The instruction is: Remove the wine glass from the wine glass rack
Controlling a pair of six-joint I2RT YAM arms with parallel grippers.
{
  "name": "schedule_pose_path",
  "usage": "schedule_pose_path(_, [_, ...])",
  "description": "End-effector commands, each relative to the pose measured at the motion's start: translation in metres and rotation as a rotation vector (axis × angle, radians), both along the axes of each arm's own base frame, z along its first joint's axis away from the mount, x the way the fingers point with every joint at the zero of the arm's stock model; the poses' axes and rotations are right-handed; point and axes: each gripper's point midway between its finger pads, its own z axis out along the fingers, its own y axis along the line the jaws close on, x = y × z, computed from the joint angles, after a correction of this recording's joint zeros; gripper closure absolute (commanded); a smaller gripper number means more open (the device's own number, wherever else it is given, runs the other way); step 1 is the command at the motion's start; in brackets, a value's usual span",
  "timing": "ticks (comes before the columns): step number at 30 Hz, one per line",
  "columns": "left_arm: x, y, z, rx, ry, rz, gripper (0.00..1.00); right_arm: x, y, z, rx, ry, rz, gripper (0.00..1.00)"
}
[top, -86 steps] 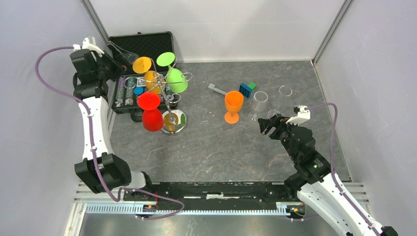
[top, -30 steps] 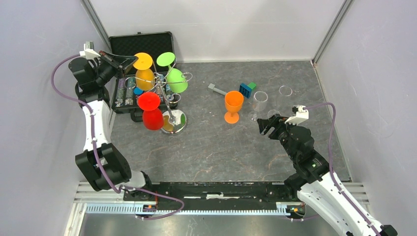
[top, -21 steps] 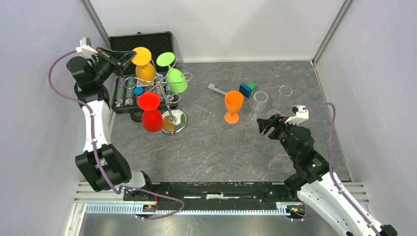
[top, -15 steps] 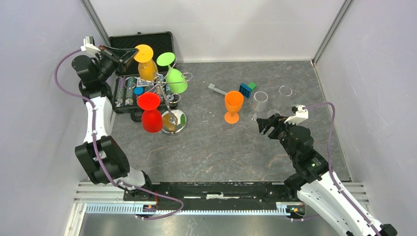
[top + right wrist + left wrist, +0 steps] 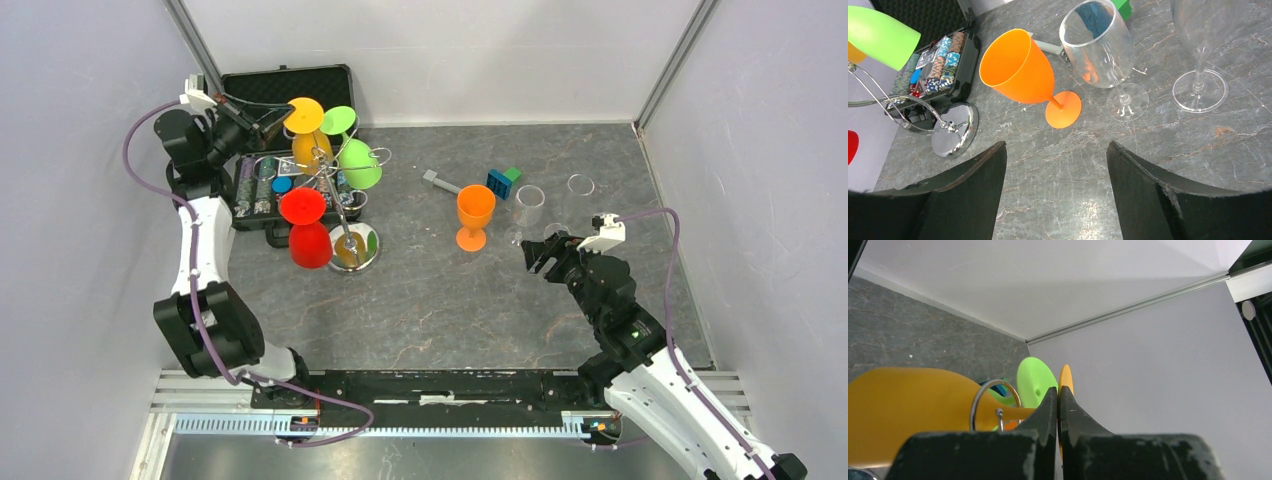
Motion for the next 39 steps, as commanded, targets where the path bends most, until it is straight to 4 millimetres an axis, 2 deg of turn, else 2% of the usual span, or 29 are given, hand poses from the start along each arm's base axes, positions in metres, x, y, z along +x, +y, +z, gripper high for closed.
schedule_pose_path(1, [-0.032,-0.008,0.03,0.128,-0.085,0.027,0.98,0.004,0.002,0.006,0.01,-0.027,0.002,0.22])
schedule_pose_path(8, [-0.052,0.002,0.026,0.282,-0.029,0.14,0.98,0.003,0.003,0.005,0.014,-0.027,0.008,0.22])
schedule_pose_path(10, [-0.058,0.003,0.03,0.313,-0.037,0.164,0.98,0.002,0.003,0.005,0.017,-0.024,0.011,0.22])
schedule_pose_path(18, [-0.077,0.006,0.061,0.413,-0.153,0.232,0.98,0.001,0.006,0.007,0.029,-0.037,0.026,0.22])
schedule_pose_path(25, [-0.094,-0.003,0.089,0.461,-0.284,0.226,0.98,0.001,0.008,0.01,0.049,-0.053,0.035,0.2])
schedule_pose_path(39, [-0.13,-0.019,0.133,0.495,-0.435,0.223,0.98,-0.001,0.01,0.018,0.063,-0.084,0.051,0.13])
